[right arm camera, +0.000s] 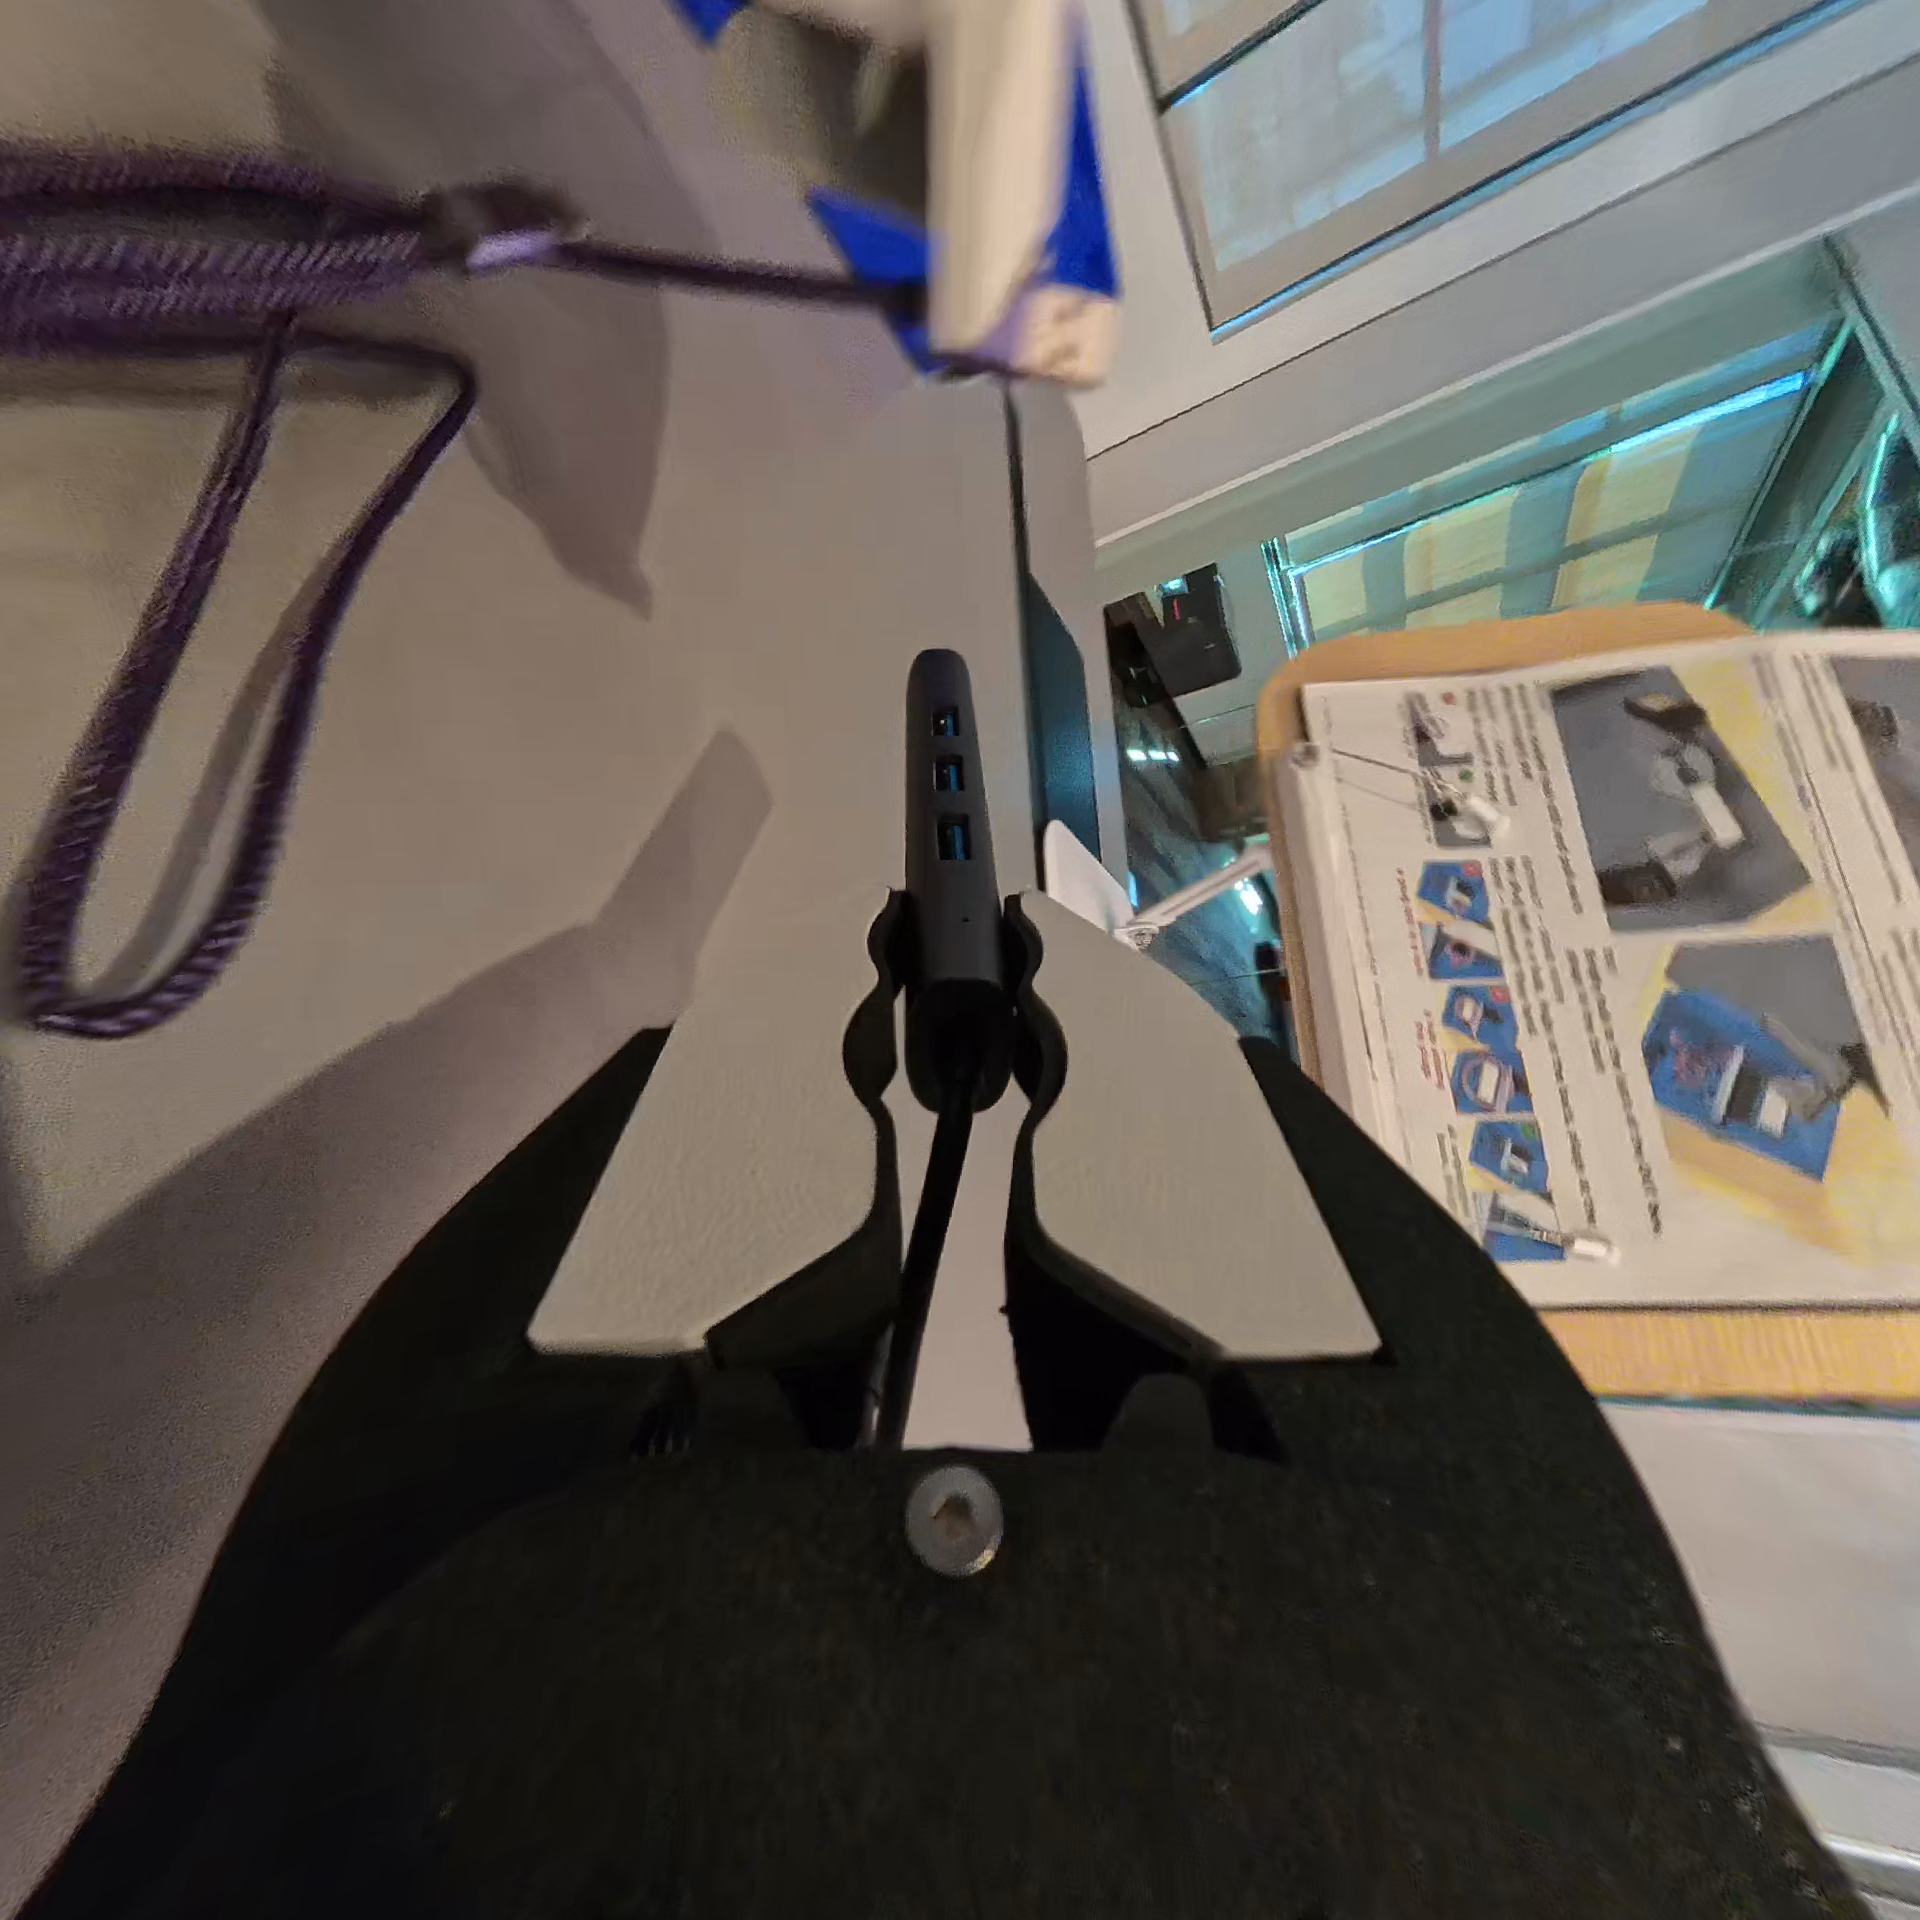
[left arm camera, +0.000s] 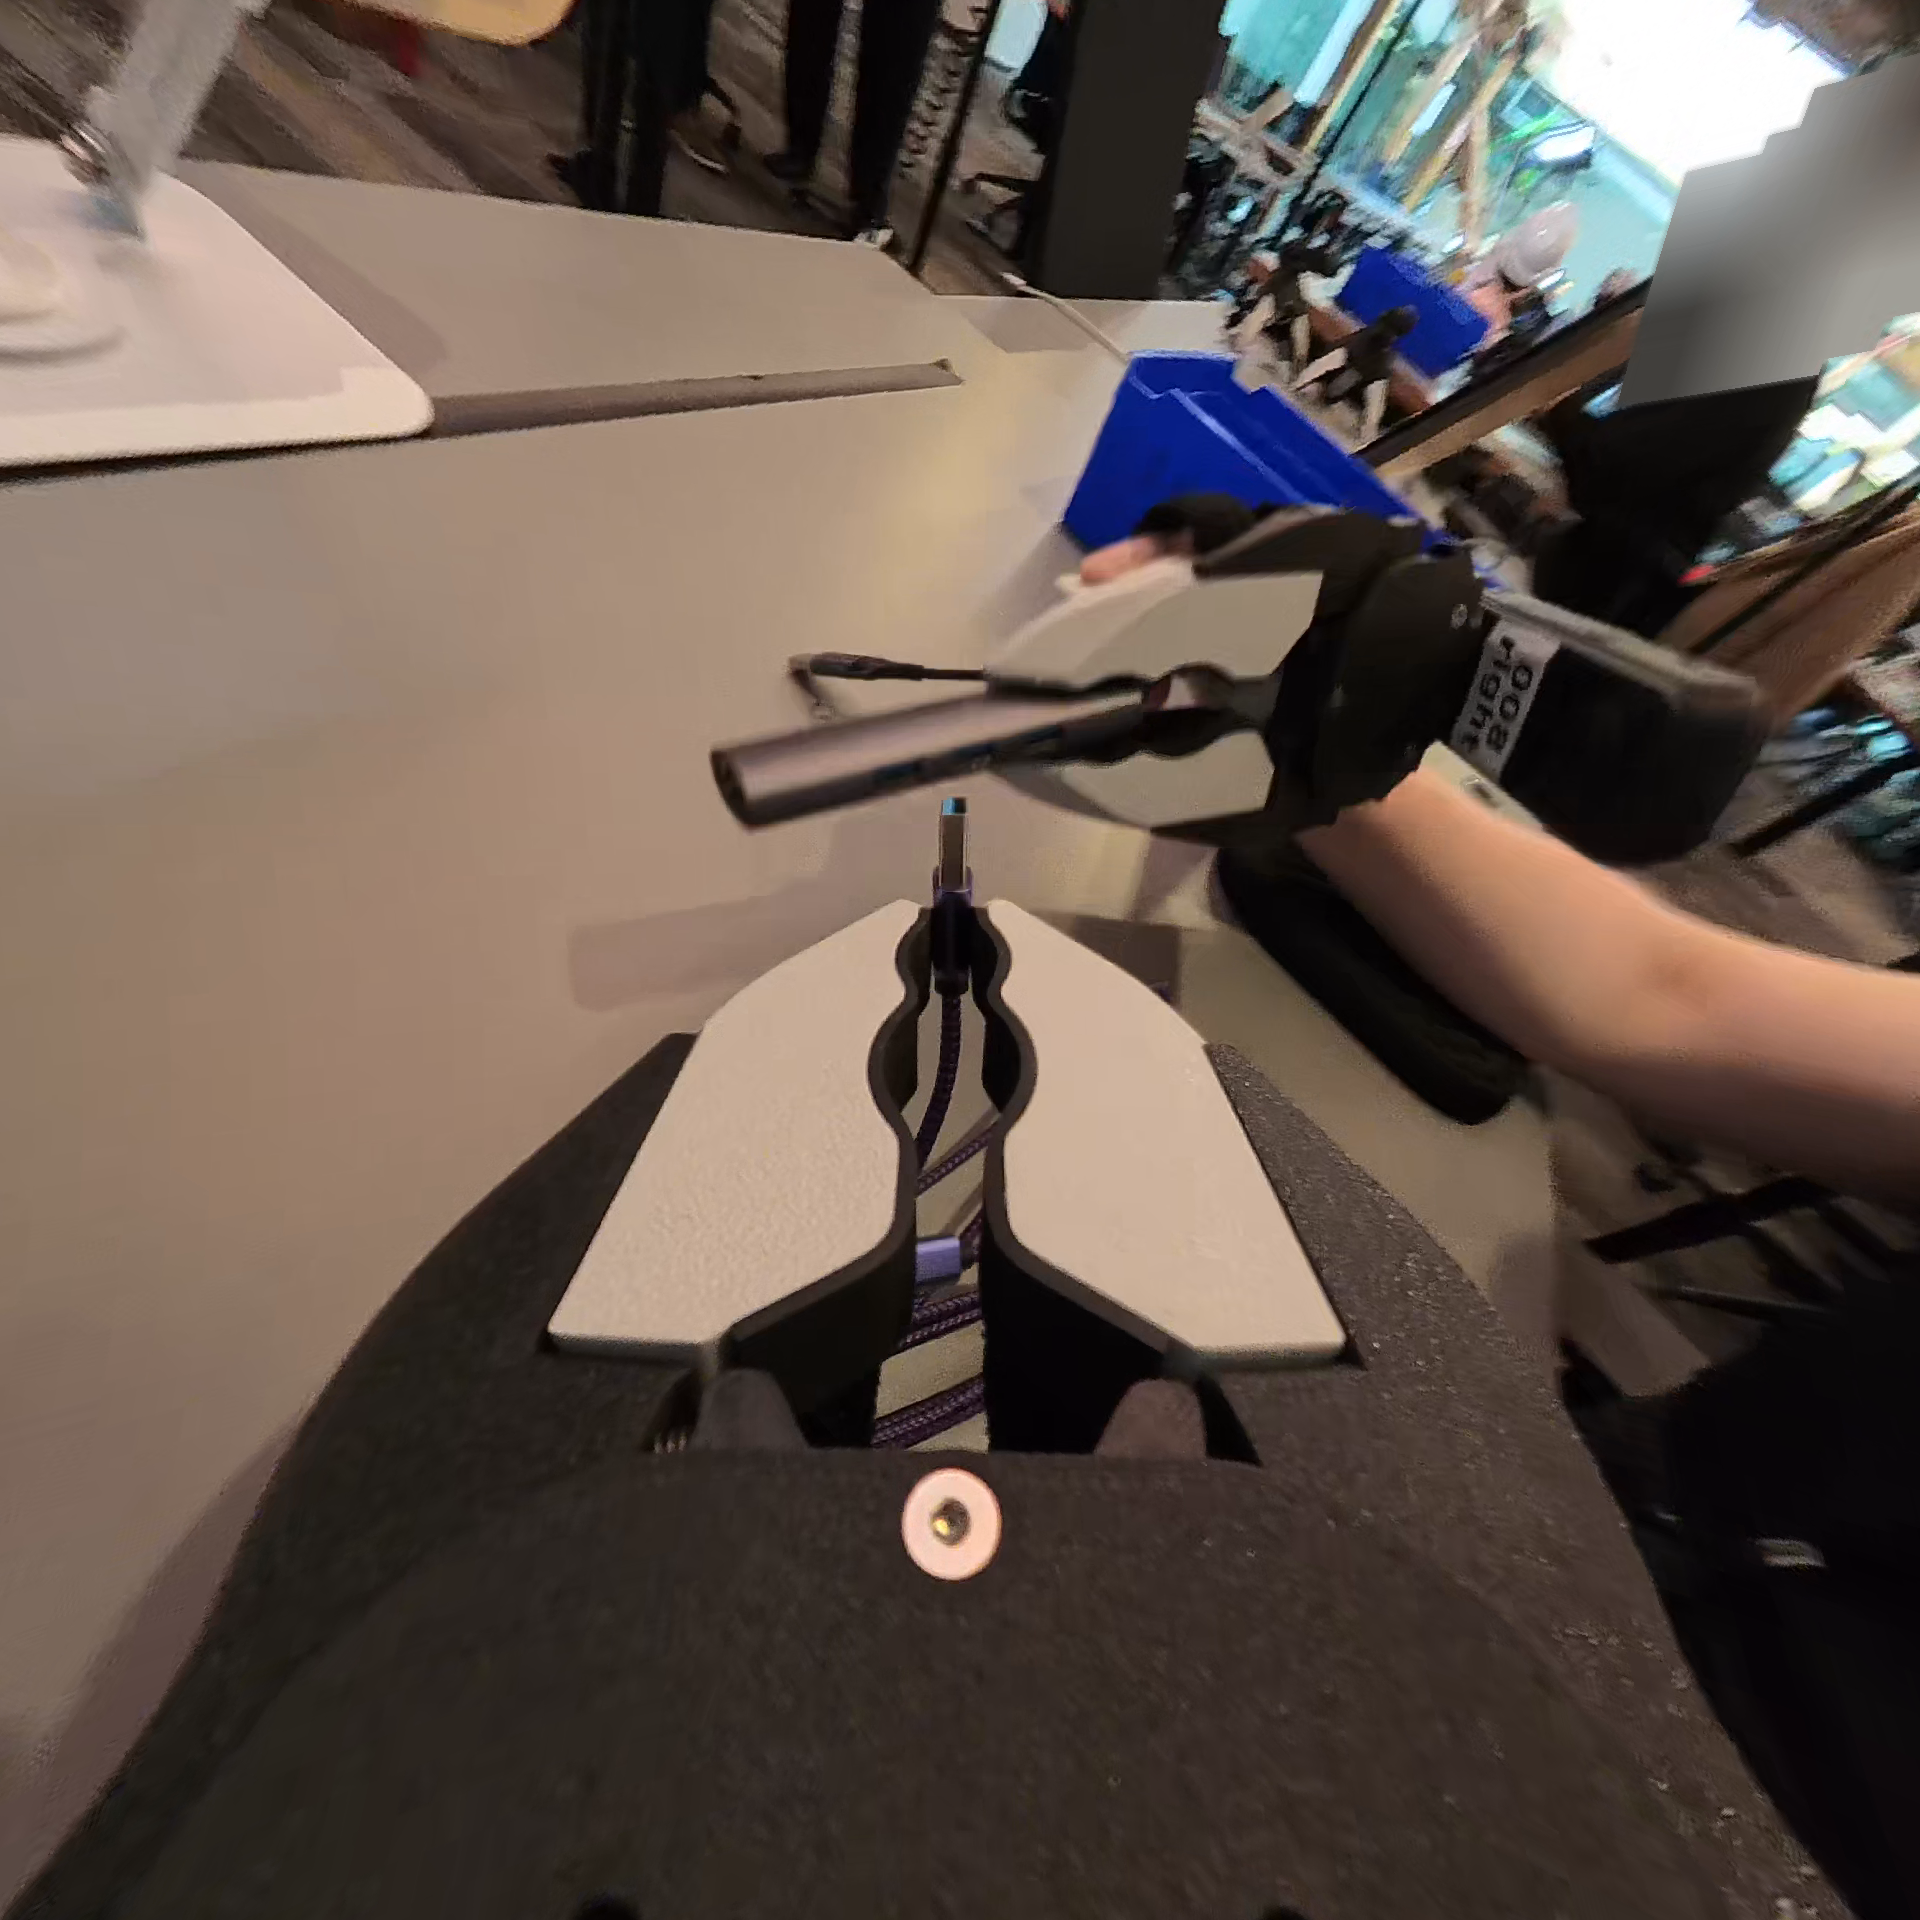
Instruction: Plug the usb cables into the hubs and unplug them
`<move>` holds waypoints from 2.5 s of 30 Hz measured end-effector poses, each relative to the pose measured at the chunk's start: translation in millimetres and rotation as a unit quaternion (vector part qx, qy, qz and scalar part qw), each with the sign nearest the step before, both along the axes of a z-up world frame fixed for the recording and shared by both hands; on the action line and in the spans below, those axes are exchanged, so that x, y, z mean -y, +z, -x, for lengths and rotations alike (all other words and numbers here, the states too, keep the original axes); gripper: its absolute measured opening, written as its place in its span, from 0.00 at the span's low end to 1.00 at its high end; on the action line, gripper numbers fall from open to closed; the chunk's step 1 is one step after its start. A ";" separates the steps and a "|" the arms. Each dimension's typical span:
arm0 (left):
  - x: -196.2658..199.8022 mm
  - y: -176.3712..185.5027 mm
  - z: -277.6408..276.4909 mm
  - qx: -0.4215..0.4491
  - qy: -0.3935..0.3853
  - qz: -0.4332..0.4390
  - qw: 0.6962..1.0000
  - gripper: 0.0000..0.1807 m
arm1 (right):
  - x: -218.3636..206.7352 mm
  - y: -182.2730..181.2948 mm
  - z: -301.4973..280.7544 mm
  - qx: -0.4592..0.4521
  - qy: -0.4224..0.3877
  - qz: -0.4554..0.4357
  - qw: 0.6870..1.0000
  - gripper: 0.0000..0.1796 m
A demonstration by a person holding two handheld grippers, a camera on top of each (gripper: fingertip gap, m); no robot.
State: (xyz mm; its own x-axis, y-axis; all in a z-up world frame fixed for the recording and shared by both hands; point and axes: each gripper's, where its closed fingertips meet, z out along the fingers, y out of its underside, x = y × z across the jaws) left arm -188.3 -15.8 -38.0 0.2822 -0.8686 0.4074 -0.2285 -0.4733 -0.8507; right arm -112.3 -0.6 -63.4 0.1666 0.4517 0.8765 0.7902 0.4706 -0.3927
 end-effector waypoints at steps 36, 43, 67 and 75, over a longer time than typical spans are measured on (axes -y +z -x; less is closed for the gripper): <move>21.7 4.8 -0.2 0.043 -0.077 -0.011 0.996 0.04 | 30.0 47.2 45.3 -0.314 0.072 0.398 0.859 0.15; 29.6 5.5 -12.8 0.045 -0.094 -0.025 0.994 0.04 | 32.0 46.6 75.4 -0.339 0.142 0.489 0.791 0.11; -1.2 -18.8 -23.9 -0.101 0.191 -0.282 0.935 0.16 | 13.3 38.4 67.4 -0.501 0.046 0.616 0.606 0.02; 1.7 -28.6 -28.0 -0.121 0.174 -0.282 0.936 0.02 | 5.2 36.2 51.7 -0.531 0.028 0.625 0.571 0.02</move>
State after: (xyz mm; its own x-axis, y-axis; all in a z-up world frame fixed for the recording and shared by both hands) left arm -160.3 -17.5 -66.6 0.6134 -0.7641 -0.1995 -0.3614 -0.0470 -0.9312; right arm -164.0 -5.8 -27.2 0.2592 0.6452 -0.7186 -0.2093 -0.6889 -0.6940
